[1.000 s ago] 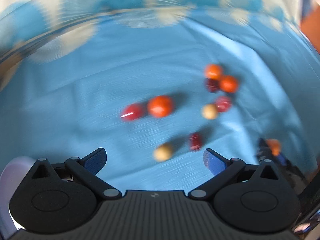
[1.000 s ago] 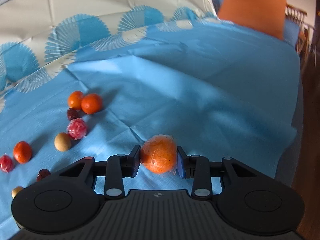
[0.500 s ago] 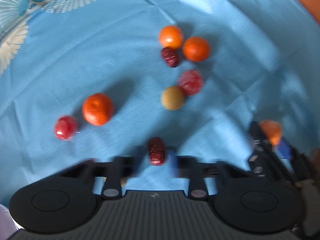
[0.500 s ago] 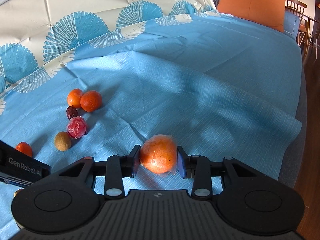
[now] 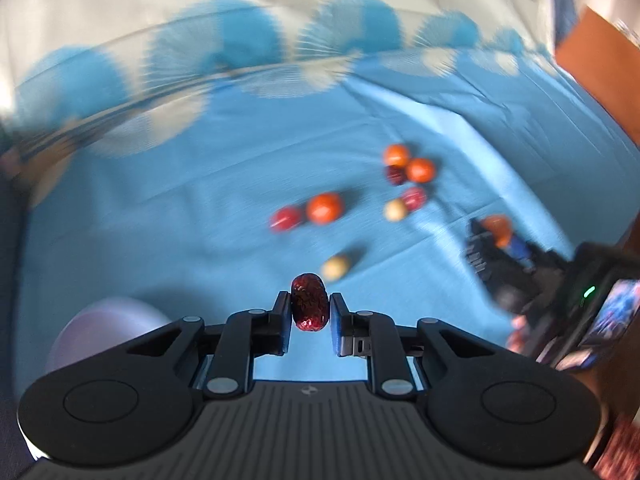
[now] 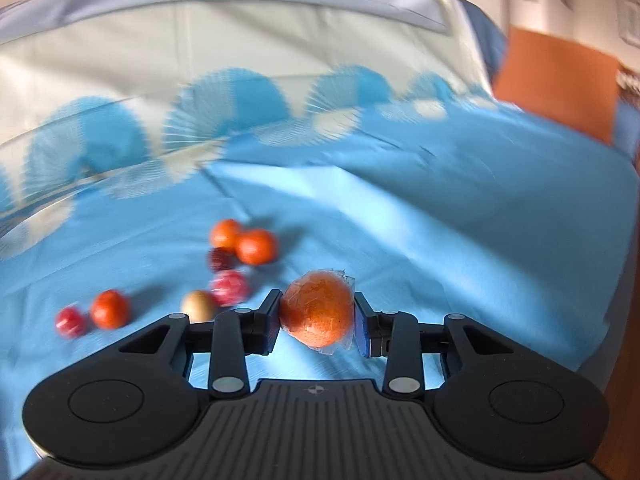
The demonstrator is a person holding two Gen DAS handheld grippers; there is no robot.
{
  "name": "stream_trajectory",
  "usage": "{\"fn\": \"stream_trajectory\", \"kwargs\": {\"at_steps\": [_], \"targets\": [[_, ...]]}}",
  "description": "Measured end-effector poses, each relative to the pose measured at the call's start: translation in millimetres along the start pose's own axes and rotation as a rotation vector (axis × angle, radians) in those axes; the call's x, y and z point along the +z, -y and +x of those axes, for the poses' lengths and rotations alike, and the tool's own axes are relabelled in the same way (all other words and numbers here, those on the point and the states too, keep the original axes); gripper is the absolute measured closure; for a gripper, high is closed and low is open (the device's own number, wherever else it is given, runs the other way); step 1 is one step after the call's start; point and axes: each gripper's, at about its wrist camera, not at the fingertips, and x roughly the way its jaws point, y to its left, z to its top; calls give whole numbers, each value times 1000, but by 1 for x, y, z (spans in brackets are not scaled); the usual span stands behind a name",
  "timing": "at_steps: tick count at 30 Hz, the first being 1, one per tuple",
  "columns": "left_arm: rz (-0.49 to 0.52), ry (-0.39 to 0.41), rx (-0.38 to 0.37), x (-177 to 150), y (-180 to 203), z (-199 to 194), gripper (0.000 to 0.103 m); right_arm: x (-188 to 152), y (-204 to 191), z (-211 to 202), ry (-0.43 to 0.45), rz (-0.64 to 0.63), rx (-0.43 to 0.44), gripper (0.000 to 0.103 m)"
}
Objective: Organize fruits
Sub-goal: 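Carry the date and mandarin to the plate and open both tools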
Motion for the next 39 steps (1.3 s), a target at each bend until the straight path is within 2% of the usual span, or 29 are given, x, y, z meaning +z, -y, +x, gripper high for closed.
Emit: {"fn": "stream_trajectory", "kwargs": {"at_steps": [3,7,13,18,26,33,39], "targets": [[-71,19,56,-34,-34,-44,82,8,-1,-49,8,-37,88,65],[-156,36,125,-77,-72,-96,82,5,-4,-128,-6,-111,263,65],[-247,107,171,-125,-106,-150,82,-18,-36,-224,-46,-246,466,65],[-285,157,164,-159,-115,-176,82,-35,-74,-276,8,-397,558,65],[-340,196,149,-184,-128,-189,82,-39,-90,-298,17,-495,603,65],[-367,186,143,-180,-141,-179,82,-39,-96,-296,11,-535,595,65],[-390,172,144,-171,-154,-161,82,-34,-113,-278,-34,-532,596,65]]}}
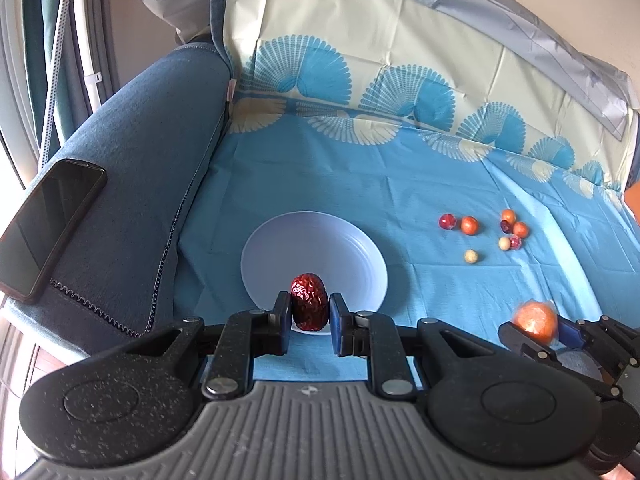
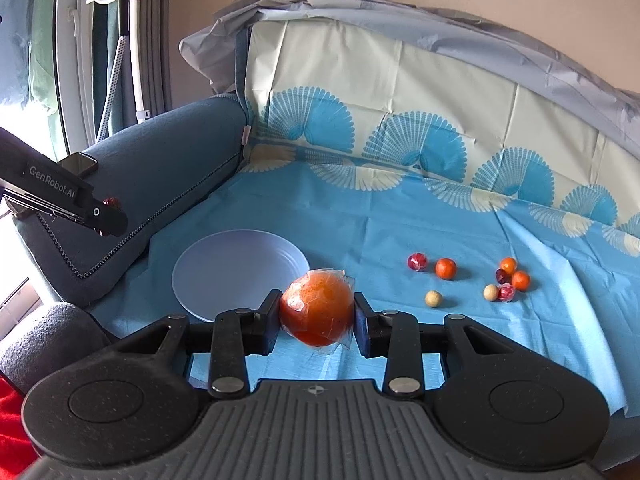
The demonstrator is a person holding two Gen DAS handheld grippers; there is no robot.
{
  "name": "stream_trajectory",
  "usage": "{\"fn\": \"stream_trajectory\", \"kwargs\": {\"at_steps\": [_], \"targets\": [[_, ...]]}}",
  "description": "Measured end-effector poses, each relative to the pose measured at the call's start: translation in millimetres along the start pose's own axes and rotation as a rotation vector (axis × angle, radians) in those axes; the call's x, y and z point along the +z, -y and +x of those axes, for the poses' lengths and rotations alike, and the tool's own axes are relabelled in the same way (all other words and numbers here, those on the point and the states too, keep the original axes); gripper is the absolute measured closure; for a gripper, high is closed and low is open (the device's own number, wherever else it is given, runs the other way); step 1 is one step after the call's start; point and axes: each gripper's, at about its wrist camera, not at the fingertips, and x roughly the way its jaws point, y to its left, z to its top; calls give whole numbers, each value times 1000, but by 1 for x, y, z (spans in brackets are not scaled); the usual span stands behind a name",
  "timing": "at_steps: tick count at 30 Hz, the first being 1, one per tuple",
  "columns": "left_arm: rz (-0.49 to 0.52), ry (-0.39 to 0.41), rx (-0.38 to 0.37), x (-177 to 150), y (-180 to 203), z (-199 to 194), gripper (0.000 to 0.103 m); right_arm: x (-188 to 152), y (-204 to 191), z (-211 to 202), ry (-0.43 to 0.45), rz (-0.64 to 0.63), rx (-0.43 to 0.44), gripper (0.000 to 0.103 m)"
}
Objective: Organize fruits
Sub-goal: 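Carry the date and mandarin to the plate and open both tools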
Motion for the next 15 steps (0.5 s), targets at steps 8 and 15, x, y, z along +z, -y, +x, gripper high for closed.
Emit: {"fn": "stream_trajectory", "kwargs": {"at_steps": [8,15], "targets": [[-12,-90,4,12,-12,60,82,10,-13,66,-99,-16,57,65],[20,-155,18,23,-17,119,82,16,-27,137,-197,-49,96,65]]}}
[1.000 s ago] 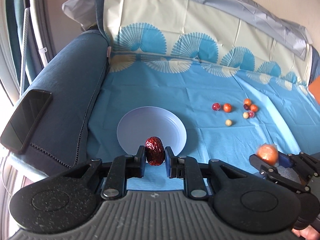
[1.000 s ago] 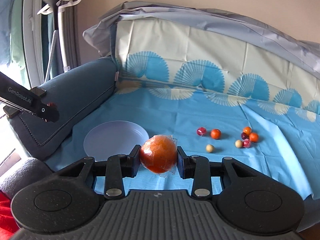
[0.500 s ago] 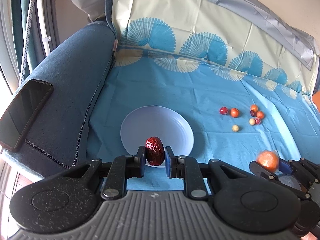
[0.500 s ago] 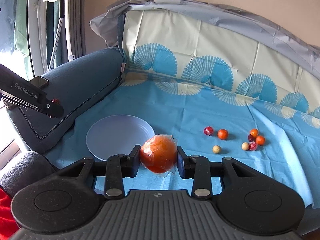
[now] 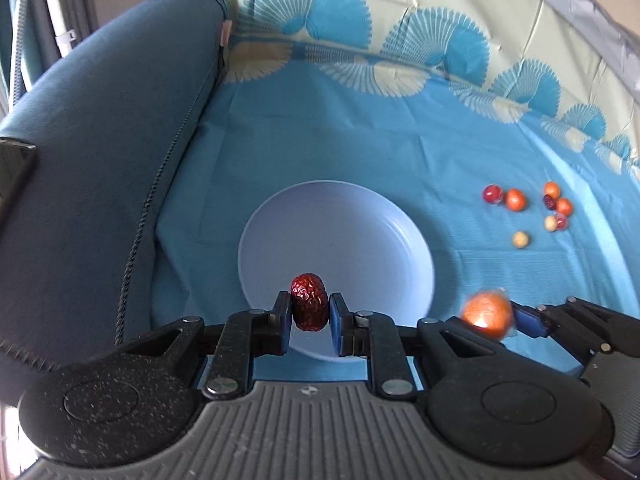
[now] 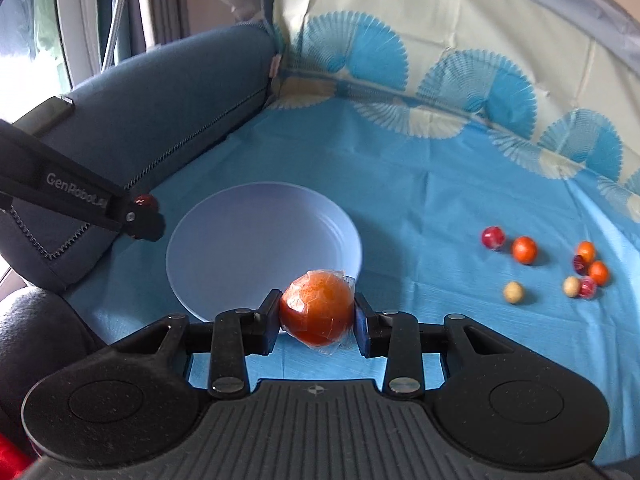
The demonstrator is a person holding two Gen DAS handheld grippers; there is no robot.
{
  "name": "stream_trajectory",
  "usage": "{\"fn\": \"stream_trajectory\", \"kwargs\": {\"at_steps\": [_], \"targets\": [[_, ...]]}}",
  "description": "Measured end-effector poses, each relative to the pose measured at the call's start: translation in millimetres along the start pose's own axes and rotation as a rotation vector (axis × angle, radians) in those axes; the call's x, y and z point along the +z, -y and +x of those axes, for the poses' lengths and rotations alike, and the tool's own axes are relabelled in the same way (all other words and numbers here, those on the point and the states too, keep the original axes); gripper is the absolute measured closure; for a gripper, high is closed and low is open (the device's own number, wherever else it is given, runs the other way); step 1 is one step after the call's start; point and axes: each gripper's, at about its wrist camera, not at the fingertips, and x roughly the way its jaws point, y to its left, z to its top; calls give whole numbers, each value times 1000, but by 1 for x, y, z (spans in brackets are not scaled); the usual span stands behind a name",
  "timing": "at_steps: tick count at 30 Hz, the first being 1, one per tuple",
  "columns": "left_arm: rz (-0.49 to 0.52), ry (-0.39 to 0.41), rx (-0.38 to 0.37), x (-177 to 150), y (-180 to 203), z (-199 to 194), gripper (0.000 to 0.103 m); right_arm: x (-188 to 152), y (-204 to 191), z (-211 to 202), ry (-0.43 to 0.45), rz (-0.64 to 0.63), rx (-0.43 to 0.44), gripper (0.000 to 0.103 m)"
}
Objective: Organize fruits
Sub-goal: 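Carry the date and mandarin to the plate and open both tools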
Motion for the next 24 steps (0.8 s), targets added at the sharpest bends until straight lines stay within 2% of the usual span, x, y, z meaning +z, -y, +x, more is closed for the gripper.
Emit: {"fn": "stream_trajectory", "kwargs": {"at_steps": [4,9,10,11,12,13,14,15,16,20,24], "targets": [[25,-42,14,9,0,34,82,5,-7,36,-40,-37,11,65],[65,-101,-4,19,-2,68,82,9,-13,70,-106,-66,-1,64],[78,-108,-12,22,-3,72,78,11,-12,74,-113,-70,2,64],[85,-109,-17,25,-4,72,58,13,-12,76,-112,-71,10,64],[88,-98,-15,28,-4,70,43,15,-11,77,-109,-71,19,59],[84,-71,1,28,-6,64,11,18,-10,75,-98,-70,20,51],[73,-26,26,29,-7,55,1,20,-9,71,-82,-70,13,32],[60,30,40,26,-8,42,0,22,-7,65,-65,-71,2,18],[60,56,43,24,-10,32,0,23,-6,57,-49,-75,-6,15],[44,48,78,1,-15,-1,0,15,-1,17,-41,-66,9,7],[6,29,114,-36,-14,-34,0,-3,-1,-26,-58,-20,22,5]]}}
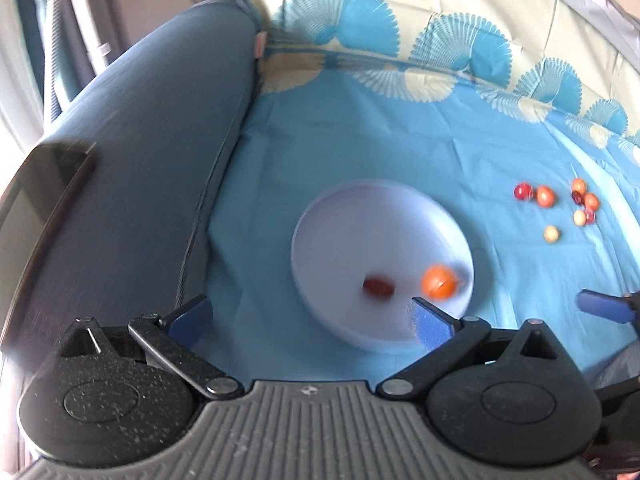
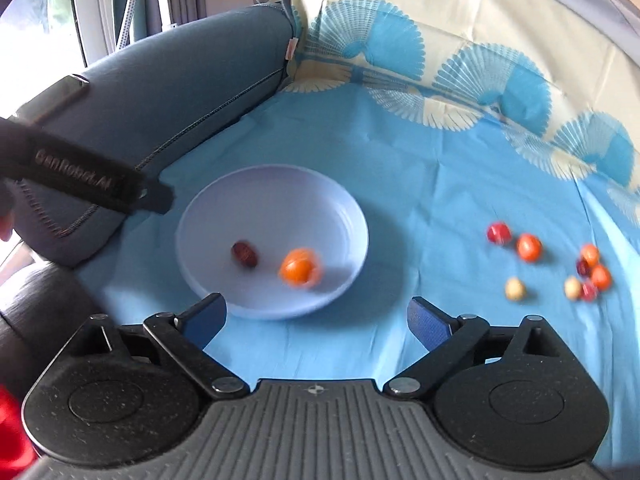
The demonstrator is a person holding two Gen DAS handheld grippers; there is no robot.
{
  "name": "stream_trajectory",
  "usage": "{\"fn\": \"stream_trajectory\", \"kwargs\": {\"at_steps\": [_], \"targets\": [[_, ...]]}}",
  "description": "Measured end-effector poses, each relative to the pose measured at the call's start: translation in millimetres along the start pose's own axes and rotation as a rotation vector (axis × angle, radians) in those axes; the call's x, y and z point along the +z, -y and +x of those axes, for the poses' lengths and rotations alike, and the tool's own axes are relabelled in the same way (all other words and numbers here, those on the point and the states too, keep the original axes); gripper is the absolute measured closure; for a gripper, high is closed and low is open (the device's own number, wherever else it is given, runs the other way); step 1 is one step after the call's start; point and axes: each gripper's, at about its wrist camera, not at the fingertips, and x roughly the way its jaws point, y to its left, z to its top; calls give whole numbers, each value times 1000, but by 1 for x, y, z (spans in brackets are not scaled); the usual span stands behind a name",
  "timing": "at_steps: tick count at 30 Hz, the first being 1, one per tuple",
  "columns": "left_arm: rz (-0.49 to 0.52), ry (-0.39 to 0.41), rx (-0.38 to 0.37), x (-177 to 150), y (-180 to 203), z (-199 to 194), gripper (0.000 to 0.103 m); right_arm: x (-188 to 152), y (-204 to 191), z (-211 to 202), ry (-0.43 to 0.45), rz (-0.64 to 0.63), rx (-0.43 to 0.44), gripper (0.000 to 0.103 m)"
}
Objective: Organize fruits
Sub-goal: 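Carry the date and mandarin to the plate and open both tools, then withdraw both tools from the plate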
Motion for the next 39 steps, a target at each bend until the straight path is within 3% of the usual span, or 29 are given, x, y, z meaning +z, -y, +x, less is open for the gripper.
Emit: {"fn": "stream_trajectory", "kwargs": {"at_steps": [5,18,39], "targets": [[12,19,9,-25,7,-41,0,-21,-7,-43,11,80,5,3],[64,151,16,-47,31,-107,0,-40,-16,-109,177,47,-34,1],[126,179,34,-47,48,-117,0,-47,-11,-120,193,96,-14,1]]}}
